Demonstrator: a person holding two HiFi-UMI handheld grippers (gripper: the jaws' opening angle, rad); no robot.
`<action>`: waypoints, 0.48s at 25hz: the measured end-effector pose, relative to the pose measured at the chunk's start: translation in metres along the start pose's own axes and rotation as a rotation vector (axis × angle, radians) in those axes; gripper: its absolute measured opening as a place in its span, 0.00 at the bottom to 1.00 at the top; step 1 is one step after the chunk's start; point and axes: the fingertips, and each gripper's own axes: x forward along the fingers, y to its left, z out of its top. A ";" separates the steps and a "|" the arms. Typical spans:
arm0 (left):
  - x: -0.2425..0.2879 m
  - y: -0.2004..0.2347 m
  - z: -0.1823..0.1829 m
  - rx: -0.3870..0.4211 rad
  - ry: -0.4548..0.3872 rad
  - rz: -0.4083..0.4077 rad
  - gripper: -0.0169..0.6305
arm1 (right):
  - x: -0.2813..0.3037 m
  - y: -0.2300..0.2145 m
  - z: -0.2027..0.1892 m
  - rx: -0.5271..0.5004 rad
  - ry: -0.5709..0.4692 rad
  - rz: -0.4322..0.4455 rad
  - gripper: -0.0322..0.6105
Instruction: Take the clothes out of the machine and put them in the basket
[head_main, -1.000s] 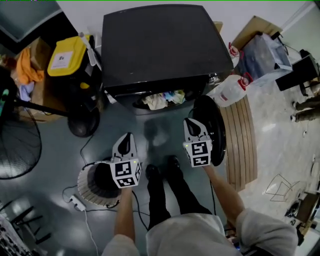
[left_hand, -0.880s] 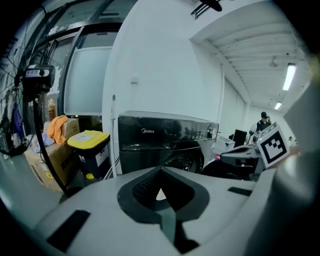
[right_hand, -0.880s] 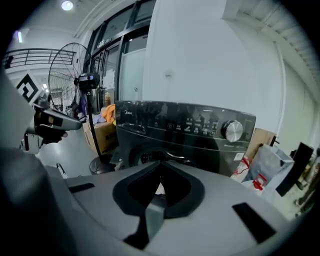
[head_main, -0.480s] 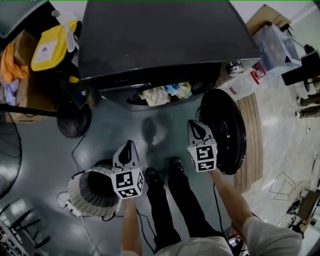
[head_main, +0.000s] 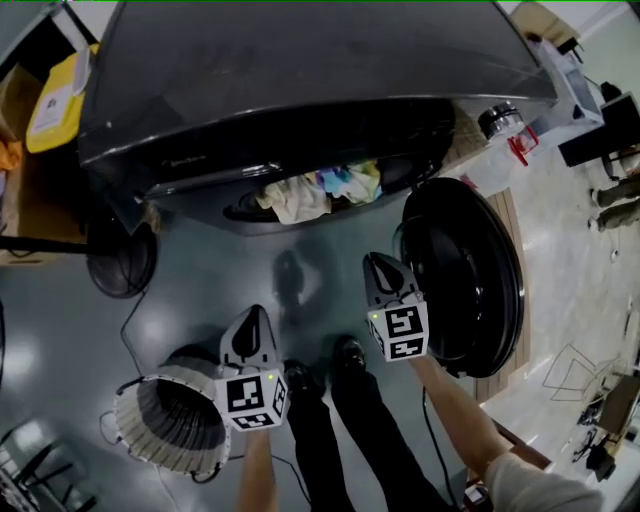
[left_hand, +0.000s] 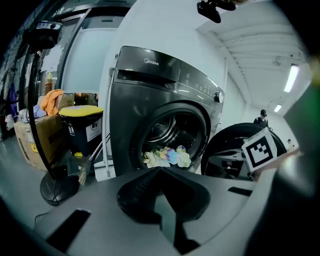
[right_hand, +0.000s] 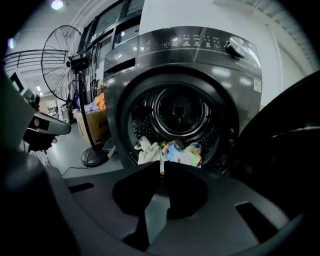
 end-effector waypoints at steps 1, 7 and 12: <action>0.005 -0.002 -0.004 0.000 0.000 -0.006 0.05 | 0.008 -0.002 -0.005 0.014 0.000 0.001 0.09; 0.037 -0.006 -0.018 -0.006 -0.016 -0.028 0.05 | 0.065 -0.014 -0.008 0.064 -0.046 0.038 0.45; 0.054 -0.005 -0.027 -0.010 -0.038 -0.044 0.05 | 0.115 -0.025 -0.005 0.062 -0.074 0.034 0.66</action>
